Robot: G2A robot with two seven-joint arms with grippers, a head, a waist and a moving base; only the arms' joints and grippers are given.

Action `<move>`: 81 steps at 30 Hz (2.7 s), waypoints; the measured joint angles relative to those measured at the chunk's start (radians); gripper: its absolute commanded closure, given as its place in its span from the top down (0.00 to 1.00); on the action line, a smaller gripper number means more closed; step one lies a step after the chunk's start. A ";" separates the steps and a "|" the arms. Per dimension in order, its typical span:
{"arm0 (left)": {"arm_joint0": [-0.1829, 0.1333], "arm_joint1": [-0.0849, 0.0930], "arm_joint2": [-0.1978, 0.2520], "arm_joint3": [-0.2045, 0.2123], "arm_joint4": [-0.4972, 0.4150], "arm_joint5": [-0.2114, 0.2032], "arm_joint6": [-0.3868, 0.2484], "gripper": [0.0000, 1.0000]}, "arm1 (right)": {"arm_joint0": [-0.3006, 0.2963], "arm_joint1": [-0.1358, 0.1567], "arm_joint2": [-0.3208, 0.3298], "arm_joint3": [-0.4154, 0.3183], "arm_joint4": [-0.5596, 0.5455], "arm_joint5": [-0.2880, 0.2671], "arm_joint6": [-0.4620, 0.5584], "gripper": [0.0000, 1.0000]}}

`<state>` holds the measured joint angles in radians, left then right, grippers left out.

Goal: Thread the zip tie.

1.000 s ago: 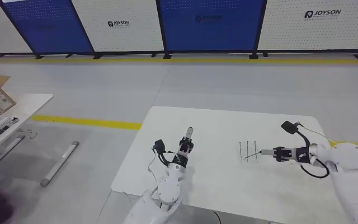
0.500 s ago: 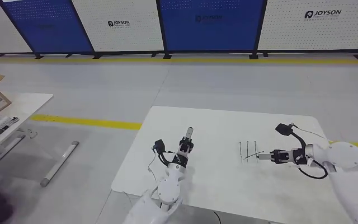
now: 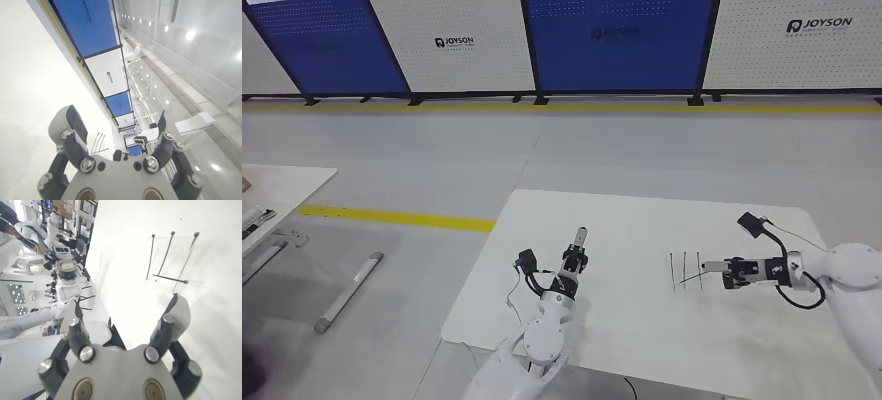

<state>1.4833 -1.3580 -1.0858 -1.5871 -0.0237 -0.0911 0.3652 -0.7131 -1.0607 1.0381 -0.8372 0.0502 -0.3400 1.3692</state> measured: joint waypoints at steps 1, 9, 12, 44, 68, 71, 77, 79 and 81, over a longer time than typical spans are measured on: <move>0.000 0.000 0.000 0.000 0.000 0.000 0.000 1.00 | 0.012 -0.005 -0.010 0.024 -0.008 0.000 -0.014 1.00; 0.000 0.000 0.000 0.000 0.000 0.000 0.000 1.00 | 0.075 -0.042 -0.084 0.134 -0.012 0.000 0.011 1.00; 0.000 0.000 0.000 0.000 0.000 0.000 0.000 1.00 | 0.075 -0.041 -0.084 0.134 -0.012 0.000 0.010 1.00; 0.000 0.000 0.000 0.000 0.000 0.000 0.000 1.00 | 0.156 -0.118 -0.174 0.372 0.003 0.003 -0.085 0.41; 0.000 0.000 0.000 0.000 0.000 0.000 0.000 1.00 | 0.205 -0.156 -0.182 0.505 0.024 0.014 -0.090 0.33; 0.000 0.000 0.000 0.000 0.000 0.000 0.000 1.00 | 0.212 -0.160 -0.182 0.520 0.024 0.014 -0.088 0.28; 0.000 0.000 0.000 0.000 0.000 0.000 0.000 1.00 | 0.220 -0.168 -0.184 0.541 0.020 0.023 -0.093 0.18; 0.000 0.000 0.000 0.000 0.000 0.000 0.000 1.00 | 0.223 -0.171 -0.185 0.548 0.015 0.028 -0.099 0.15; 0.000 0.000 0.000 0.000 0.000 0.000 0.000 1.00 | 0.225 -0.173 -0.186 0.554 0.012 0.031 -0.102 0.15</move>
<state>1.4833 -1.3580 -1.0858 -1.5871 -0.0237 -0.0911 0.3652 -0.4877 -1.2342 0.8522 -0.2833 0.0625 -0.3087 1.2673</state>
